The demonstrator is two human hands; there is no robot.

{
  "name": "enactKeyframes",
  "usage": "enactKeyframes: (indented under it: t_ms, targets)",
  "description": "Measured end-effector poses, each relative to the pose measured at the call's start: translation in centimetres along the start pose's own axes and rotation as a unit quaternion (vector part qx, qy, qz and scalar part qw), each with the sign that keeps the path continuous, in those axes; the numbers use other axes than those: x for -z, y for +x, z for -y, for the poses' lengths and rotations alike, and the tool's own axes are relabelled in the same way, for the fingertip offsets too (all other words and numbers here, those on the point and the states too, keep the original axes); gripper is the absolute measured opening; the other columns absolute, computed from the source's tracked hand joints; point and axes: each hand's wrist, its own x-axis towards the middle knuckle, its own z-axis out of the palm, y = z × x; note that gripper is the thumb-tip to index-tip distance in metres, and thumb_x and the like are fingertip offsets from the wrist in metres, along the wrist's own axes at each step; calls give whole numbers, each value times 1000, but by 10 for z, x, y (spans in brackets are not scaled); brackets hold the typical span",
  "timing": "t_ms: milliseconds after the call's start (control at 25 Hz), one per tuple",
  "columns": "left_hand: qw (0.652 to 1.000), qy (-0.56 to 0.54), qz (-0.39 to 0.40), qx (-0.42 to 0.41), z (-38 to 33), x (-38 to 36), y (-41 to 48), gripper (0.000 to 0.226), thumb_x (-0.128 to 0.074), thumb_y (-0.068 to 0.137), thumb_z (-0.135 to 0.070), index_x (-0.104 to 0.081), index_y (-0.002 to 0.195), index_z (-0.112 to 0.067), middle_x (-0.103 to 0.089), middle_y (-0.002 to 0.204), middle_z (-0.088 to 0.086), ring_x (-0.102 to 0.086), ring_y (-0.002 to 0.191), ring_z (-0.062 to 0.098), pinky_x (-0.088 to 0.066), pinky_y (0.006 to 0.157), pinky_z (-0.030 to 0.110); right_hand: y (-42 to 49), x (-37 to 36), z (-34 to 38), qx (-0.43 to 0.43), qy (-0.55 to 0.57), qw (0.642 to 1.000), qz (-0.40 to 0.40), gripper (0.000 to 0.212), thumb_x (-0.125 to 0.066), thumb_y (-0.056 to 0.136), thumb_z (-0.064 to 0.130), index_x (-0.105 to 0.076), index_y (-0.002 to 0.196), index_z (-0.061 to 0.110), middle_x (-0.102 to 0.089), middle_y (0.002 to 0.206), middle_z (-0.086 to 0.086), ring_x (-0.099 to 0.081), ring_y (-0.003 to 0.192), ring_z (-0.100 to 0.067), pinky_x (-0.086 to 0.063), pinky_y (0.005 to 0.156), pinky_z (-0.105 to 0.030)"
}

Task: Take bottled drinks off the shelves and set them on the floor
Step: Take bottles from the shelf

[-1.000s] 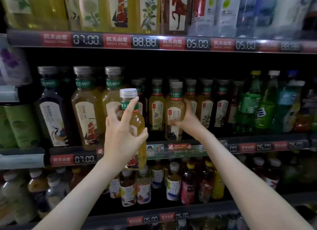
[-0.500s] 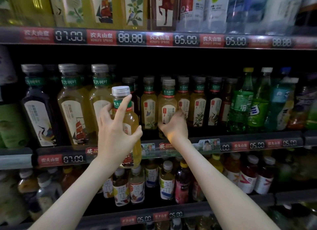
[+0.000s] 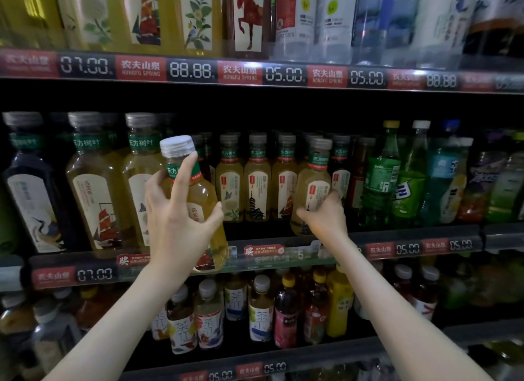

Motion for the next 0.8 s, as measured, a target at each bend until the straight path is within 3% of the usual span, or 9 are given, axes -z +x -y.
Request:
enactKeyframes:
  t_ms: [240,440,520,640,720,800]
  targets:
    - [999,34,-4,1,8,2,2,86,-80,71,-19,-32,142,-32,-30,131,18,-37,123,38,-42,97,46,-10,-41,26,55,-7,994,98,79,-79,76,33,-31,135,13,-48,133,-8,-52,121,-27,-50,95,-40]
    - [998,54,26,34,15,12,-3,85,-78,73,-23,-30,141,-39,-30,136,21,-35,126,39,-35,98,40,-19,-82,49,74,-66,991,89,86,-73,80,40,-21,140,8,-34,140,-13,-44,127,-34,-48,96,-45]
    - [997,44,39,46,14,15,-6,85,-77,74,-25,-29,143,-41,-30,137,18,-33,130,32,-34,99,37,-18,-84,47,70,-58,991,99,87,-73,80,42,-20,140,8,-33,141,-14,-42,128,-34,-48,97,-47]
    - [996,21,58,59,6,15,-9,84,-76,76,-25,-29,144,-42,-28,139,15,-23,132,6,-30,102,35,-26,-71,47,70,-39,992,102,98,-76,77,42,-14,146,9,-25,149,-13,-28,139,-30,-35,110,-43]
    - [995,15,69,65,-4,11,-10,85,-75,76,-27,-26,143,-47,-27,140,14,-23,133,13,-30,104,38,-44,-52,48,162,10,984,77,97,-77,75,42,-17,146,13,-27,148,-6,-24,140,-20,-29,115,-39]
    - [995,-2,78,61,-17,4,-10,86,-74,76,-27,-24,142,-50,-31,139,12,-28,131,21,-30,102,33,-69,-26,46,237,90,954,161,90,-77,73,44,-22,142,28,-38,136,11,-37,129,-4,-37,109,-31]
